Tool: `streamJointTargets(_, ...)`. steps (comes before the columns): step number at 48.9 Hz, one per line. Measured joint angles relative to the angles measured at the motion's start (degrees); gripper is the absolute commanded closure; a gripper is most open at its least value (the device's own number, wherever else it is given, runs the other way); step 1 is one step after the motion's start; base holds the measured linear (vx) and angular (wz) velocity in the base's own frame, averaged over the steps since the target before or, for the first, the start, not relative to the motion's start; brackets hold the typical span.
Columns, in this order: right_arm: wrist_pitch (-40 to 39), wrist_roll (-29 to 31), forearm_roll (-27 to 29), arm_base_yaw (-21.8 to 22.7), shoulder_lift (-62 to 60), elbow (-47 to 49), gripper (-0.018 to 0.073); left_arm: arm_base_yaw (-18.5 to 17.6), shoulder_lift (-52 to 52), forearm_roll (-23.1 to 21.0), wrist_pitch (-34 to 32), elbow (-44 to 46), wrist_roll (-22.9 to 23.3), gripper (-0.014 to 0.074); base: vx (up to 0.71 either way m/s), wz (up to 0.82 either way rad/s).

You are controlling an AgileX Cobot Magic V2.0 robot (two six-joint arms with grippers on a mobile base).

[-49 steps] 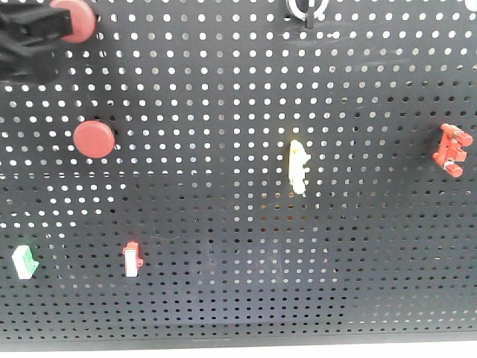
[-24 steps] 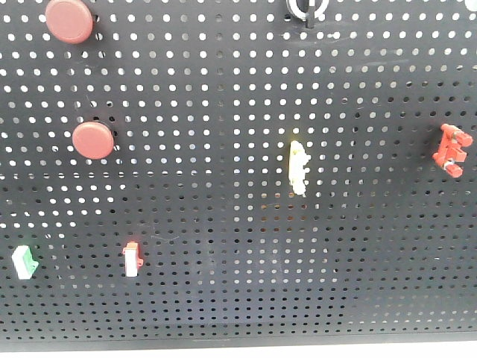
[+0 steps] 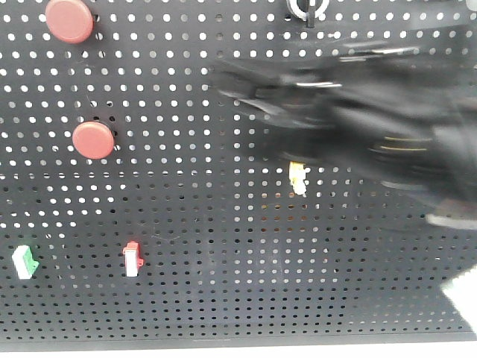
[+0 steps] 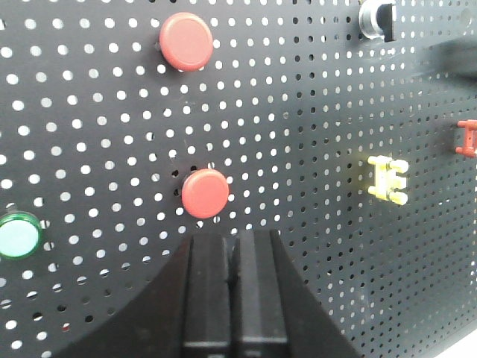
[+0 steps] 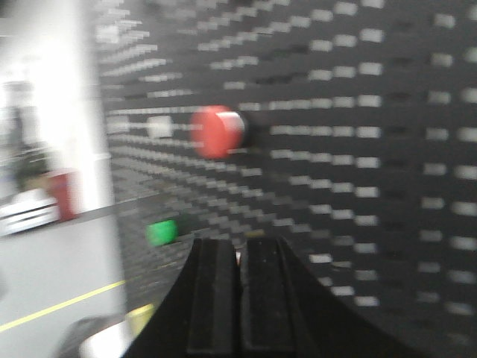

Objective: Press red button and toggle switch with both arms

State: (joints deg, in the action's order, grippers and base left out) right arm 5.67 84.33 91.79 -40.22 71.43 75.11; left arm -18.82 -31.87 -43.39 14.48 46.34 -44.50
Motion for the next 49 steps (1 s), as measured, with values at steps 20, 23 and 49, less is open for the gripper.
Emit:
streamJointTargets(20, -10.22, 7.59, 1.43, -0.73, 1.11, 5.59, 0.0562, 0.0, -0.05, 1.49, 1.45, 0.0, 0.0, 0.0594, 0.0, 0.0)
streamJointTargets(23, -10.22, 7.71, 1.69, -0.73, 1.11, 5.59, 0.0562, 0.0, -0.05, 1.49, 1.45, 0.0, 0.0, 0.0594, 0.0, 0.0)
streamJointTargets(49, -15.19, 10.69, 1.9, -0.73, 7.23, 10.43, 0.0562, 0.0, -0.05, 1.61, 1.45, 0.0, 0.0, 0.0594, 0.0, 0.0)
